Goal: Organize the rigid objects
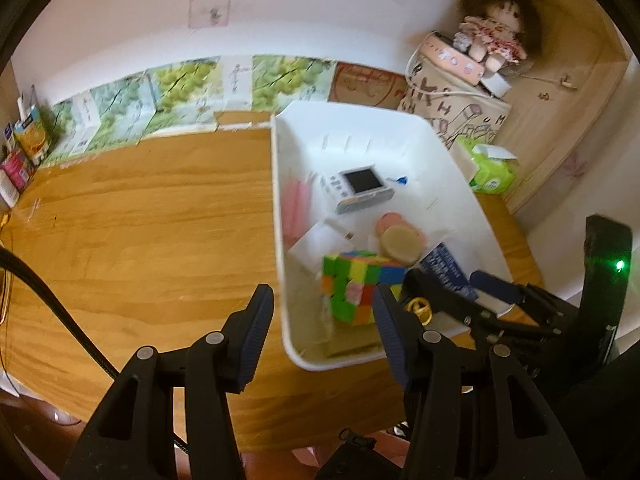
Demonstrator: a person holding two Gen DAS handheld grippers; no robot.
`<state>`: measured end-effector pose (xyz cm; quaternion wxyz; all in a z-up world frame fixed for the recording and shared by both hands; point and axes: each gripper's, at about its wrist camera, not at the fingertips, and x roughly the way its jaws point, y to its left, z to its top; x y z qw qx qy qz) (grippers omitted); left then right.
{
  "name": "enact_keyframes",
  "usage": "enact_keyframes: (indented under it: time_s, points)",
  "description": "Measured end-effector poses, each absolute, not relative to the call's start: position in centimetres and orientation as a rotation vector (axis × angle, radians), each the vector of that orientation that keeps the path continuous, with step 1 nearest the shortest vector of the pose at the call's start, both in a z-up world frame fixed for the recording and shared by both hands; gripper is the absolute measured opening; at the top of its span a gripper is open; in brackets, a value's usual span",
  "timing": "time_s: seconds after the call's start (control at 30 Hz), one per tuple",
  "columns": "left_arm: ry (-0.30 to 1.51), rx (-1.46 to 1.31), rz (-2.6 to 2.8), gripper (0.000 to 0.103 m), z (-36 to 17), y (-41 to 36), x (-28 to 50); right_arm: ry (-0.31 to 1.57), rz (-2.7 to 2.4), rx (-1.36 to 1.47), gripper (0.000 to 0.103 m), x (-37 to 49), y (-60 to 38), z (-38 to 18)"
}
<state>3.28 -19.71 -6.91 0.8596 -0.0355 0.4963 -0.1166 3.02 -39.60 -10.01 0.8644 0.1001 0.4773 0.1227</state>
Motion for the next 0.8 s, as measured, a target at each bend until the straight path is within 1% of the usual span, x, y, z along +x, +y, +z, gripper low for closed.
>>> enact_keyframes:
  time_s: [0.07, 0.17, 0.27, 0.33, 0.4, 0.43, 0.53, 0.63, 0.8]
  points:
    - [1.068, -0.101, -0.243, 0.058, -7.3, -18.3, 2.9, 1.008, 0.253, 0.224, 0.074, 3.0, -38.5, -10.0]
    - [1.098, -0.122, -0.232, 0.061, -8.2, -16.1, 2.3, 1.024, 0.23, 0.242, 0.074, 2.8, -36.4, -10.1]
    - [1.161, -0.16, -0.197, 0.062, -9.4, -13.1, 1.8, 1.049, 0.226, 0.248, 0.074, 2.1, -33.7, -10.0]
    - [1.209, -0.172, -0.191, 0.065, -10.1, -11.4, 1.6, 1.063, 0.23, 0.235, 0.074, 1.6, -32.0, -9.9]
    - [1.241, -0.176, -0.182, 0.068, -10.5, -9.5, 1.3, 1.048, 0.216, 0.197, 0.08, 1.0, -30.3, -9.5]
    - [1.25, -0.177, -0.176, 0.07, -10.7, -8.6, 1.1, 1.053, 0.22, 0.192, 0.081, 0.9, -29.2, -9.3]
    - [1.258, -0.189, -0.165, 0.072, -10.7, -5.8, 0.6, 1.06, 0.214, 0.204, 0.081, 0.7, -26.5, -9.0]
    - [1.244, -0.207, -0.145, 0.078, -10.4, -2.7, 0.1, 1.069, 0.216, 0.2, 0.081, 0.5, -23.4, -8.9]
    - [1.249, -0.288, -0.107, 0.08, -9.4, 2.0, 0.0, 1.101, 0.237, 0.159, 0.081, -0.5, -18.1, -8.2]
